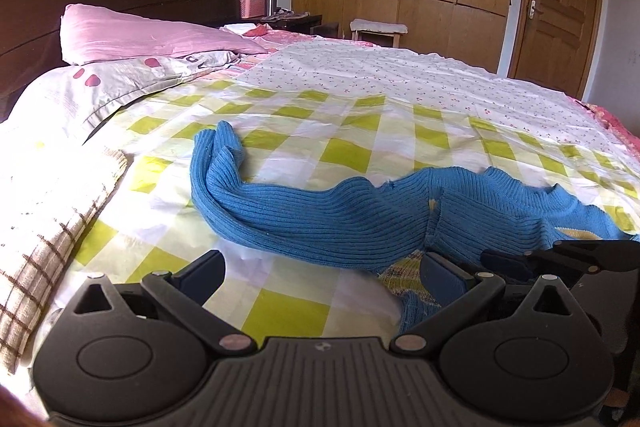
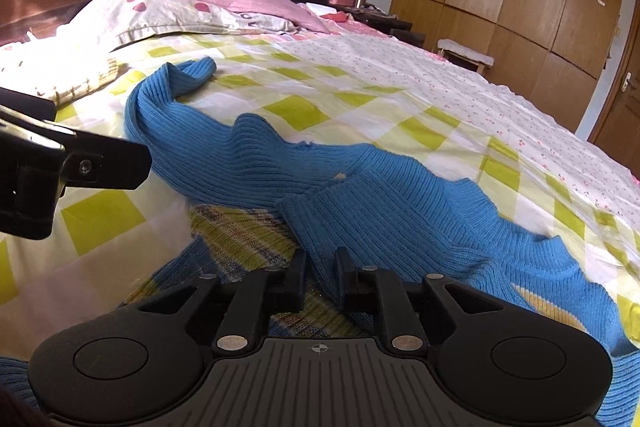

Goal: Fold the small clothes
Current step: 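Grasp the other sleeve cuff with the left gripper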

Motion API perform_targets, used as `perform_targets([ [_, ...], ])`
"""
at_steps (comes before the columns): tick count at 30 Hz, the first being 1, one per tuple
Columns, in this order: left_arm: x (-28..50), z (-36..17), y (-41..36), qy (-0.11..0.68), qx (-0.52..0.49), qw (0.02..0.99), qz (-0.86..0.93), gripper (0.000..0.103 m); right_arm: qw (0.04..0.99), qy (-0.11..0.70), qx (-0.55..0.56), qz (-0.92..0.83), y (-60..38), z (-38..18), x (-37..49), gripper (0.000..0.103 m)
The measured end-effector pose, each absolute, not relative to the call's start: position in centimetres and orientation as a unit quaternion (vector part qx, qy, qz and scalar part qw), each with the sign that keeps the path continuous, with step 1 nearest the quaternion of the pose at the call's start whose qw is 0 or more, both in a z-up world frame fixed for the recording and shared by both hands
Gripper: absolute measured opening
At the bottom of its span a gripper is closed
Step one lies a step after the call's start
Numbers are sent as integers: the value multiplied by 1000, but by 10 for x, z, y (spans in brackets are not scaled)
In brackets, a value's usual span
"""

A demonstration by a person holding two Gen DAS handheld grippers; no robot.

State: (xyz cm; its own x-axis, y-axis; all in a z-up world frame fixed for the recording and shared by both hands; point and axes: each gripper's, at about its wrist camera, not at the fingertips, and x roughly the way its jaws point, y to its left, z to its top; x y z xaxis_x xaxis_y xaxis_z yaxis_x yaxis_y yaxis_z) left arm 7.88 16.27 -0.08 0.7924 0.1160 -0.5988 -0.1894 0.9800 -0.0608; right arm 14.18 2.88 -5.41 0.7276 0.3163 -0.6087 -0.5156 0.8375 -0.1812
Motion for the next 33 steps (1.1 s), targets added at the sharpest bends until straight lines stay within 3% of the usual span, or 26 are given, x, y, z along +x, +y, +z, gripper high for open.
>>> perform_targets([
  [4, 80, -4, 161, 314, -57, 944, 80, 103, 921, 286, -124, 234, 4, -37, 132, 42],
  [14, 84, -9, 158, 315, -43, 944, 91, 103, 926, 341, -54, 152, -50, -50, 149, 42],
  [30, 122, -7, 251, 326, -62, 920, 207, 103, 938, 292, -39, 181, -49, -29, 109, 42],
  [33, 142, -11, 284, 339, -82, 910, 226, 92, 937, 295, -28, 185, -50, -32, 104, 42],
])
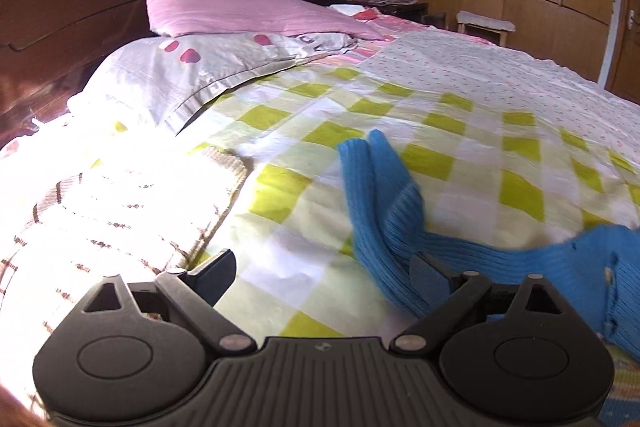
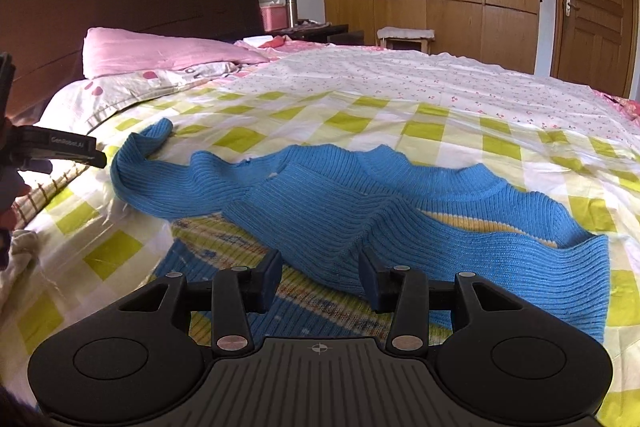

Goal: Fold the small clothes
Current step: 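Grasp the other sleeve cuff with the left gripper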

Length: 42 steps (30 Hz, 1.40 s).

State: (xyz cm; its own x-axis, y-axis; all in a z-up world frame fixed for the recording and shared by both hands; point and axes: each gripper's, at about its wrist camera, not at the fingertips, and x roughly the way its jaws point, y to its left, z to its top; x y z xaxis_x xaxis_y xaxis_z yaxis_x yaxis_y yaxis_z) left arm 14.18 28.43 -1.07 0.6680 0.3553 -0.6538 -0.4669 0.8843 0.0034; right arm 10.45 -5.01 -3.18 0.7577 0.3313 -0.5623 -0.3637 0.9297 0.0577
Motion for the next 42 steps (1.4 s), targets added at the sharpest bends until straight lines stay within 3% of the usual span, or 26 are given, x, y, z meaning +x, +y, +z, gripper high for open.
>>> perform_targets([
  [6, 179, -16, 329, 348, -127, 893, 255, 67, 934, 304, -9, 186, -49, -39, 108, 42],
  [12, 213, -19, 330, 360, -116, 893, 243, 56, 932, 312, -9, 183, -46, -46, 114, 42],
  [33, 244, -27, 328, 412, -87, 867, 266, 57, 932, 313, 10, 182, -48, -43, 116, 42],
  [42, 236, -11, 337, 391, -163, 876, 233, 61, 931, 315, 18, 181, -48, -44, 117, 42],
])
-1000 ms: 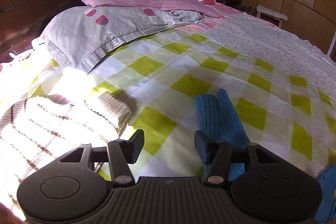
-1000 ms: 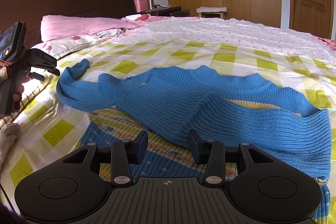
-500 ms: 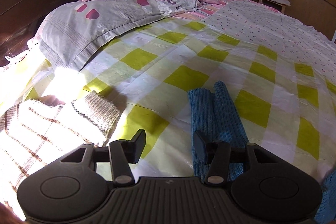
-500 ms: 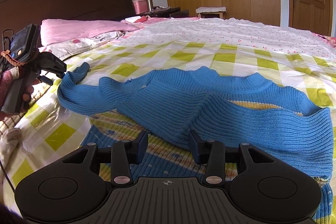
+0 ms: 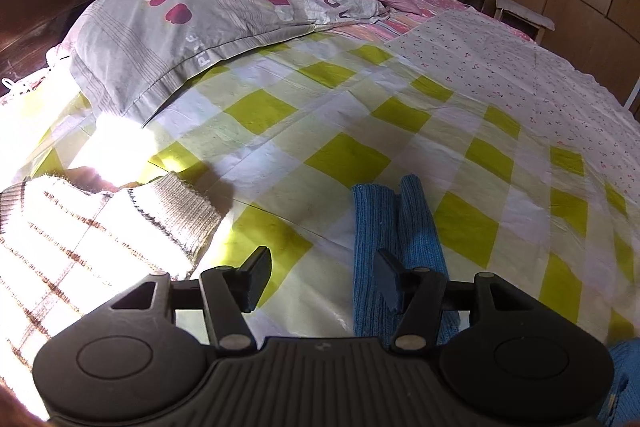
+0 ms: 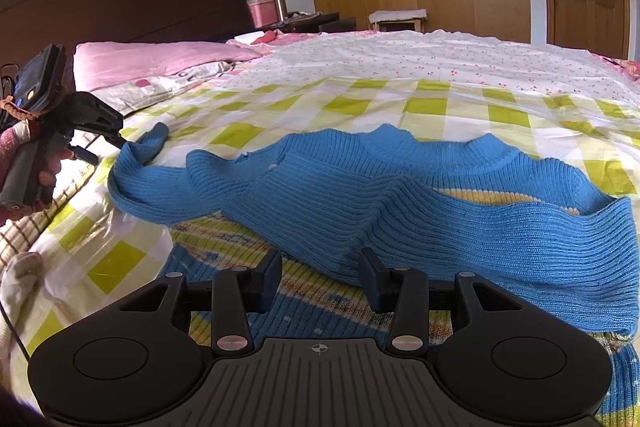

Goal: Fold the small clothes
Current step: 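Grasp the other sleeve cuff with the left gripper, then fold the sleeve across the sweater body with the left gripper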

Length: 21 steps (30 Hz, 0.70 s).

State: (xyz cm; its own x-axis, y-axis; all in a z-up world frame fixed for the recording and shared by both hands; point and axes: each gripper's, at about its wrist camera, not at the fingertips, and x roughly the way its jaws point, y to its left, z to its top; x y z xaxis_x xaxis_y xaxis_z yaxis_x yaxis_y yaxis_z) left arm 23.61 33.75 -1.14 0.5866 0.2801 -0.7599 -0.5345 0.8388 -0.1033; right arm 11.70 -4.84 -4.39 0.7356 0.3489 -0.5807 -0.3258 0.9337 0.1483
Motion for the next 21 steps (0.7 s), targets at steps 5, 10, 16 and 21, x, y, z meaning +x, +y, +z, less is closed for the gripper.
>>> perform_targets([
  [5, 242, -11, 323, 390, -126, 882, 231, 61, 931, 315, 18, 182, -49, -43, 117, 42],
  [10, 247, -22, 318, 404, -114, 875, 240, 55, 932, 315, 19, 181, -51, -42, 116, 42],
  [16, 241, -23, 331, 407, -173, 866, 233, 15, 932, 312, 25, 181, -53, -40, 115, 42],
  [21, 223, -7, 330, 385, -211, 874, 207, 13, 934, 304, 35, 183, -56, -35, 113, 42],
])
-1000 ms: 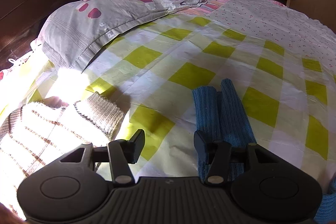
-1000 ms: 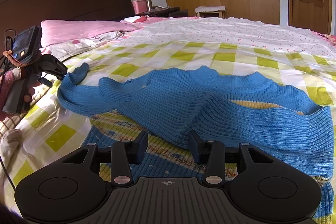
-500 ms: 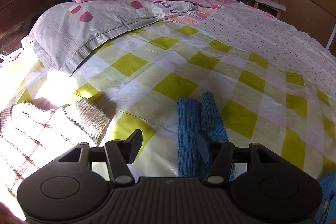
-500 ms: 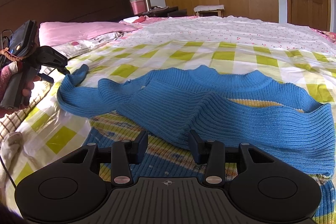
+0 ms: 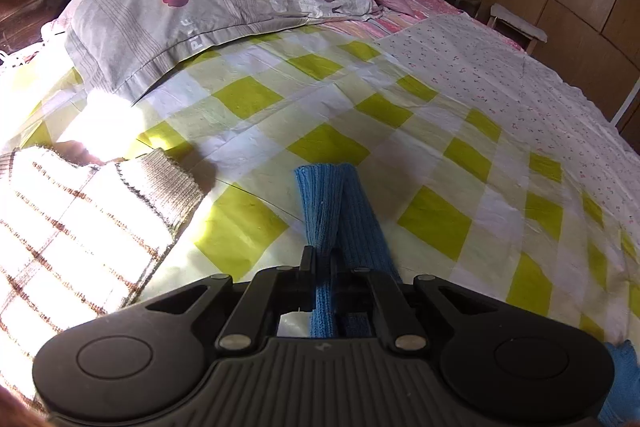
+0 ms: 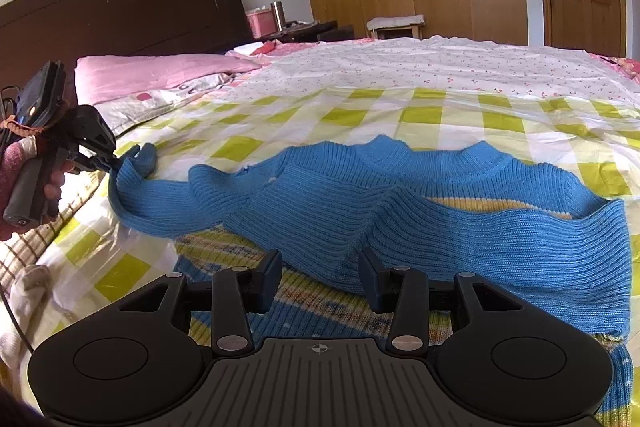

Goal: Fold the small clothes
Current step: 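Fold the sleeve across the sweater body with the left gripper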

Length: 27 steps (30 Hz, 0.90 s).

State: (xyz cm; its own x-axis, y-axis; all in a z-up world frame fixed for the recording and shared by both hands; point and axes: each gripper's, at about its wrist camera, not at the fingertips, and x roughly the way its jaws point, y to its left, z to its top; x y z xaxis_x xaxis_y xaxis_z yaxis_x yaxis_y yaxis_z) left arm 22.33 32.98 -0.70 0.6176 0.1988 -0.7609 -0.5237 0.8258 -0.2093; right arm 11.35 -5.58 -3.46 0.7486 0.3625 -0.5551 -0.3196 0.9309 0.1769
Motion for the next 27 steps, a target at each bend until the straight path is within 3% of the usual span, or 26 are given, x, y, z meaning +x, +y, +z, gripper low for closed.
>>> perform_targets([
  [10, 172, 36, 216, 351, -215, 910, -38, 13, 940, 291, 50, 173, -64, -19, 105, 42],
  [17, 125, -18, 115, 400, -123, 901, -116, 13, 936, 310, 95, 138, -93, -16, 101, 42],
  [27, 94, -31, 111, 398, -93, 904, -126, 16, 891, 369, 209, 161, -107, -32, 106, 51],
])
